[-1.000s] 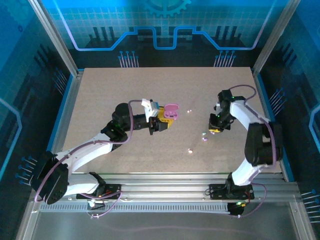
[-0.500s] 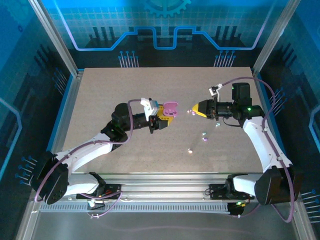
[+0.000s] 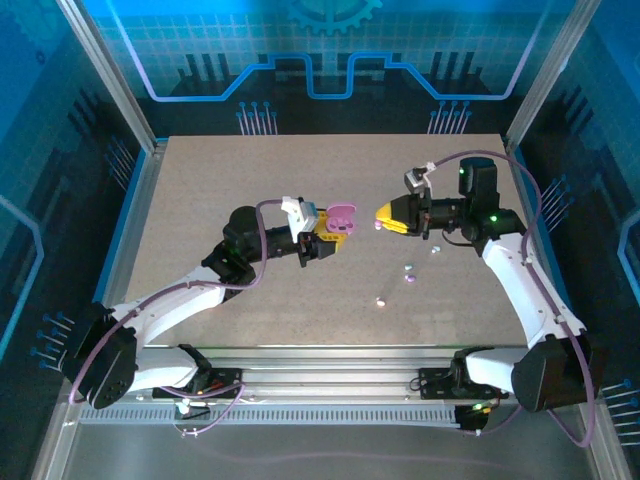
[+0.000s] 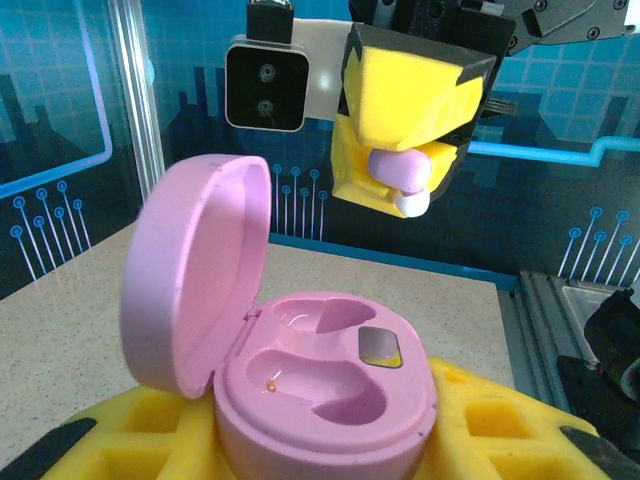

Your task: Insert wireless bluetooth earbuds into charging case

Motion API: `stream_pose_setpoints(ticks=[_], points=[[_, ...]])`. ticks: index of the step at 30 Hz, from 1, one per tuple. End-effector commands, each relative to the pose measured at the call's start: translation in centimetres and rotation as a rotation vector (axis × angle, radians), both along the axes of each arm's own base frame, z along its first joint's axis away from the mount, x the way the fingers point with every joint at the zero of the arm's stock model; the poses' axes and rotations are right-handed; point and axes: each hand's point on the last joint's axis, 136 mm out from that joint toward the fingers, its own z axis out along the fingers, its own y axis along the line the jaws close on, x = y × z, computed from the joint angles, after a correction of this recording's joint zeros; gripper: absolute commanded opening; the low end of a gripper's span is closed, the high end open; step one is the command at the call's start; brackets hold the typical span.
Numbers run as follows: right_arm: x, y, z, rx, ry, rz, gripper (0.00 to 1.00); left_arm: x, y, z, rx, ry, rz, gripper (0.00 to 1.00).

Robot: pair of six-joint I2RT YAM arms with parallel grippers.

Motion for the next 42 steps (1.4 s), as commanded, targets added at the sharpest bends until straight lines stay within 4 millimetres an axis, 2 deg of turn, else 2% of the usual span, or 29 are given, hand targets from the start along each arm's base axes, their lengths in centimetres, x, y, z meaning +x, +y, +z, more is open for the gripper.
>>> stream_pose_setpoints(ticks=[1,8,13,23,42], points=[[-0.7,0.8,2.3,0.006,-0.074,0.021,0.19,-0.5,-0.3,1.3,-0.009,-0.083,-0.012,0.36],[-0.9,1.8,2.1,-0.093,-0.199,-0.04,0.19,-0.9,-0.5,1.9,-0.022,-0.119,-0.022,0.36],[-1.4,3.4,2.1,-0.122,-0.269,-0.027,0.19,-1.2,-0.7,2.3,-0.035,-0.127,-0.037,0.36],[-0.4,3.8,1.5,-0.171,-0.29,-0.06,0.19,-1.8,-1.1,2.7,-0.053,-0.1,-0.088,0.37],[-0.1,4.7,0.4,-0.192,-0.266,-0.048,0.18,-1.6,-1.4,2.7,-0.067,-0.084,-0.094,0.37]])
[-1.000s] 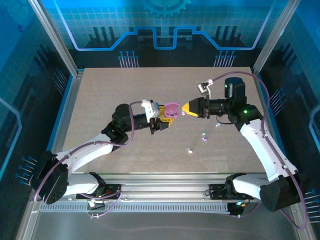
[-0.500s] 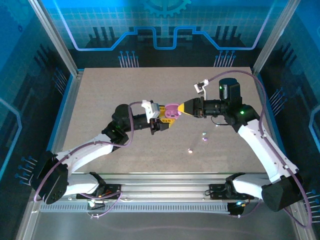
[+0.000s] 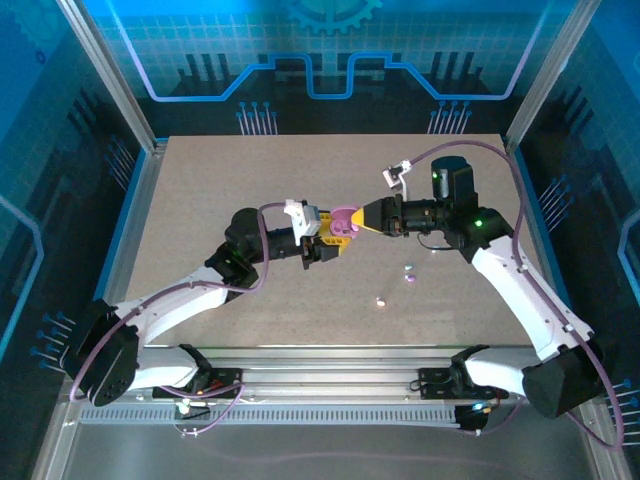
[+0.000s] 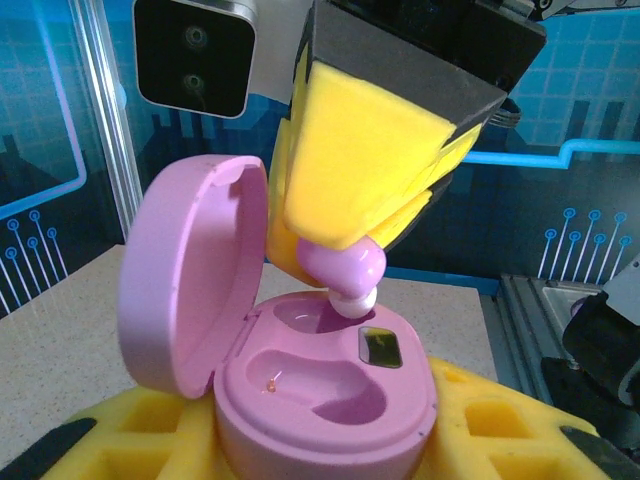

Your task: Insert wireless bluetooth earbuds into charging case

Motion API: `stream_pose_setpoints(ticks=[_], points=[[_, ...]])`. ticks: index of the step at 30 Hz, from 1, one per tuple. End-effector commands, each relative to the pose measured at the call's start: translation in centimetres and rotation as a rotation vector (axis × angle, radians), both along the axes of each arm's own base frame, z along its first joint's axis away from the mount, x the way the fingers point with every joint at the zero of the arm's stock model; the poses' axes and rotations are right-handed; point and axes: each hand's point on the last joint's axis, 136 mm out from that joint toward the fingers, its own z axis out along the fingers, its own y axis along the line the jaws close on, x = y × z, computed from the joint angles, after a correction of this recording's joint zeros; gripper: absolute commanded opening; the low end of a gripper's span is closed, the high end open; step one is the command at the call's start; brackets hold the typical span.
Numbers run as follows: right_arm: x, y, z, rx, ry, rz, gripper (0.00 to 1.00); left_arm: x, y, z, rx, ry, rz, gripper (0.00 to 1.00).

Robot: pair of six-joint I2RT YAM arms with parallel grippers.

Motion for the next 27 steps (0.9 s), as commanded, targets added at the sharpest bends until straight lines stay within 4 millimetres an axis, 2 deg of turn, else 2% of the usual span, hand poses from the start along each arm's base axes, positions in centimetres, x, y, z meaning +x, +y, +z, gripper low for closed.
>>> stream_pose_setpoints(ticks=[1,10,17,27], points=[[0.3,0.4,0.3,-0.018,-0.036,-0.003,0.18,-0.6,-0.5,2.2,-0.049,-0.049,-0.041,0.37],[0.4,0.4,-0.2,-0.074,-0.056,-0.018,0.19,-0.5,-0.6,2.2,-0.057,-0.046,-0.046,0.37],[0.4,-0.3,-1.1,-0.165,-0.061,-0.045,0.25,-0.5,-0.6,2.4,-0.063,-0.048,-0.046,0.37],[0.4,-0.3,-1.4,-0.198,-0.054,-0.052,0.29,-0.4,-0.6,2.4,-0.065,-0.046,-0.044,0.37]])
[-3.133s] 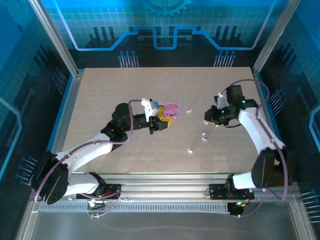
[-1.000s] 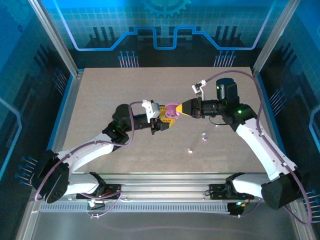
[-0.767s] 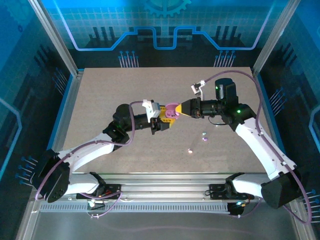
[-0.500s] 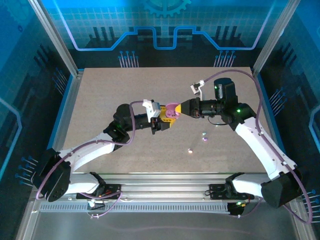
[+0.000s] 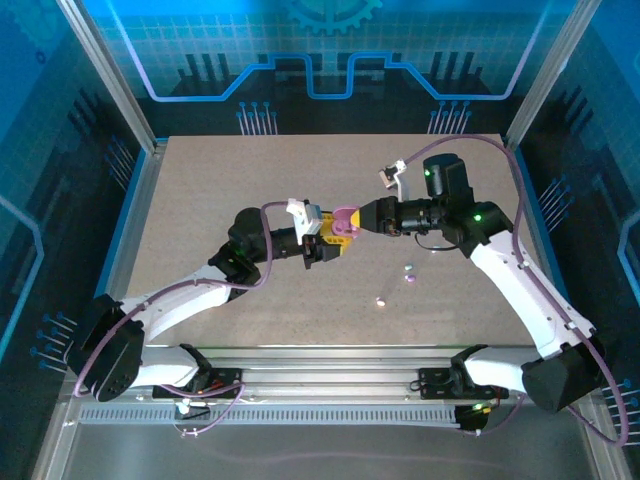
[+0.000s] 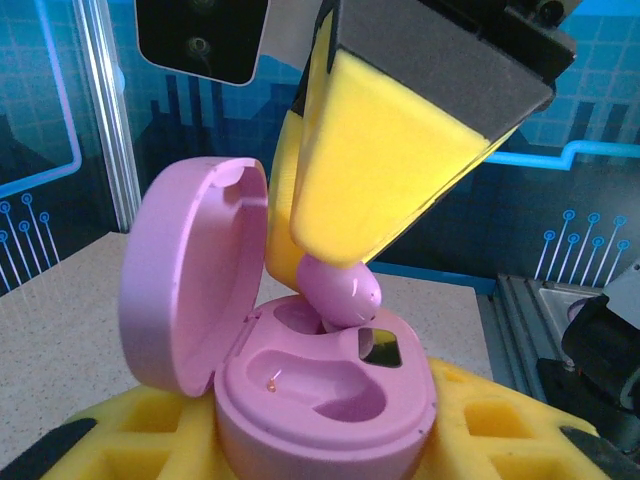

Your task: Insert wireless bluetooth earbuds into charging case

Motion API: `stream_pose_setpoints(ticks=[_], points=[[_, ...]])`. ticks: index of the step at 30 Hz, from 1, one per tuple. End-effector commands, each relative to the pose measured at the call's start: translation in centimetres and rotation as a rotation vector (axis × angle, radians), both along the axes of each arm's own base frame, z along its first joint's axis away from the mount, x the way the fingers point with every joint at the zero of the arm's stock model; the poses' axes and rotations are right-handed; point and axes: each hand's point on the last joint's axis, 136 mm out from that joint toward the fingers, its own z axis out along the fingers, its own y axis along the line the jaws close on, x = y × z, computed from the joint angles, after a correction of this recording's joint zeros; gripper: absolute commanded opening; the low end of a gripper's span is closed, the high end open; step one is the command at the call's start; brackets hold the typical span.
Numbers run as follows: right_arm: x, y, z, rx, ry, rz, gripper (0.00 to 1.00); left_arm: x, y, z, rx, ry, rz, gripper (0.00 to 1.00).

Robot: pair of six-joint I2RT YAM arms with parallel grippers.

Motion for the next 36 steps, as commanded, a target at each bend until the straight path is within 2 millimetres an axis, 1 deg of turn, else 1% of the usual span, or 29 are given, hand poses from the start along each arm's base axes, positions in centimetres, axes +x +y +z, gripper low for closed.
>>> stream_pose_setpoints(ticks=[1,11,17,20,22,24,27,28,30,31,33,34,36], points=[[0.1,-0.2,-0.4,-0.049,-0.002,-0.019,0.3,-0.9,-0.3,2.9,-0.058,-0.077,-0.042,0.37],[-0.3,-1.0,1.2,-0.062,-0.039,-0.055,0.41,-0.8,-0.3,2.5,-0.044,-0.076,-0.034,0.37],[-0.7,-1.1,1.9,-0.051,-0.057,-0.05,0.39,-0.7,-0.3,2.3,-0.037,-0.075,-0.032,0.37],[-1.0,-1.4,2.4,-0.049,-0.078,-0.054,0.39,-0.7,-0.2,2.3,-0.034,-0.078,-0.025,0.37],[-1.2,-1.9,3.0,-0.048,-0.109,-0.075,0.39,-0.7,-0.1,2.2,-0.029,-0.08,-0.019,0.37],[-1.2,-2.8,3.7,-0.058,-0.155,-0.113,0.39,-0.6,0.0,2.3,-0.028,-0.086,-0.005,0.36],[-1.1,-5.0,4.2,-0.077,-0.214,-0.198,0.41,-0.2,0.4,2.1,-0.021,-0.089,0.029,0.37],[-0.9,-6.0,3.9,-0.093,-0.224,-0.238,0.41,-0.2,0.4,1.9,-0.019,-0.089,0.037,0.37],[-0.1,-9.0,1.8,-0.155,-0.193,-0.376,0.4,-0.2,0.7,1.9,-0.019,-0.09,0.046,0.37],[0.3,-10.5,0.2,-0.186,-0.152,-0.442,0.39,-0.3,0.7,1.9,-0.021,-0.092,0.05,0.37],[0.9,-13.6,-3.8,-0.249,-0.028,-0.564,0.36,-0.3,0.9,1.9,-0.023,-0.093,0.058,0.37],[1.0,-14.4,-5.5,-0.265,0.022,-0.588,0.35,-0.3,0.9,2.0,-0.024,-0.094,0.059,0.37],[1.2,-15.3,-9.3,-0.295,0.136,-0.597,0.35,-0.4,1.0,2.1,-0.025,-0.094,0.059,0.37]])
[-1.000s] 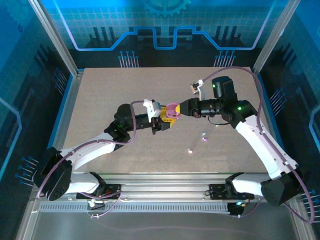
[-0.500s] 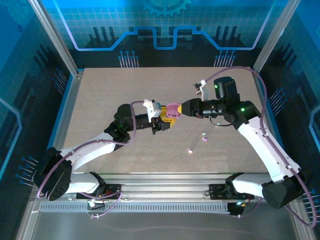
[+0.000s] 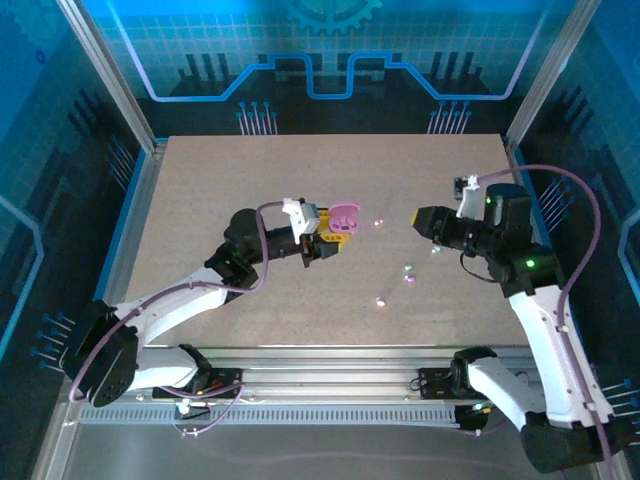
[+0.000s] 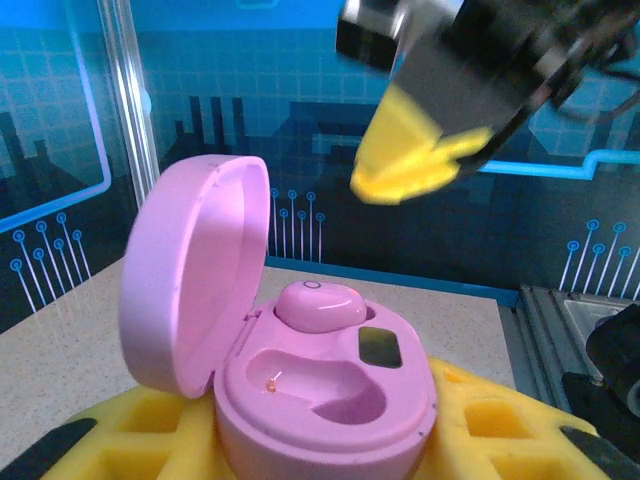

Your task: Insert wireless bluetooth earbuds into charging case

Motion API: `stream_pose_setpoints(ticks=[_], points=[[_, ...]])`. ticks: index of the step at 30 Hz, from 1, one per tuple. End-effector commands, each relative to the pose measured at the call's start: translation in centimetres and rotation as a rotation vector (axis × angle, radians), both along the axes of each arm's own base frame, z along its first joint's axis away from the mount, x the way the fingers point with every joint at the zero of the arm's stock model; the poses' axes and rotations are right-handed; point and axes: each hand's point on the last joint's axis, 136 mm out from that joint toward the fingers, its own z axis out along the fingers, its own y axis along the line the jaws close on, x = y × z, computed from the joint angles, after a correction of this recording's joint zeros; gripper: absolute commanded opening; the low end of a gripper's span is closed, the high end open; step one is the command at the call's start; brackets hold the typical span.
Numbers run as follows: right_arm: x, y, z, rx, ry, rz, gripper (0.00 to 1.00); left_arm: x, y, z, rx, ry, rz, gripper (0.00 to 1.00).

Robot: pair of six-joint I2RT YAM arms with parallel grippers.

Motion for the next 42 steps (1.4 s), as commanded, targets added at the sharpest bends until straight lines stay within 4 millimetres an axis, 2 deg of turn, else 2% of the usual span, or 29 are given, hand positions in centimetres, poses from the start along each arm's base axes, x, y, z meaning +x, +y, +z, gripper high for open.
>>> stream_pose_setpoints(ticks=[1,3,8,14,21,26,42], points=[[0.0,-2.3,-8.4,-0.053,0.275,-0.093,0.35,-0.6,0.4,1.1,-0.013,-0.049,0.011,0.37],[-0.5,-2.8,-12.2,-0.085,0.437,-0.116,0.35,-0.6,0.4,1.1,-0.013,-0.049,0.012,0.37],[-1.2,-2.7,-19.2,-0.124,0.638,-0.118,0.37,-0.6,0.5,1.3,-0.015,-0.05,0.015,0.36],[-1.5,-3.7,-23.0,-0.183,0.689,-0.195,0.44,-0.7,0.6,1.3,-0.011,-0.05,0.019,0.37],[-1.2,-3.2,-25.1,-0.18,0.728,-0.178,0.46,-0.8,0.7,1.3,-0.013,-0.049,0.018,0.36],[-0.7,-2.7,-25.9,-0.178,0.739,-0.158,0.44,-0.8,0.7,1.2,-0.009,-0.051,0.02,0.37],[1.2,-2.7,-26.6,-0.241,0.712,-0.104,0.38,-0.7,0.6,1.0,-0.006,-0.045,0.018,0.37]])
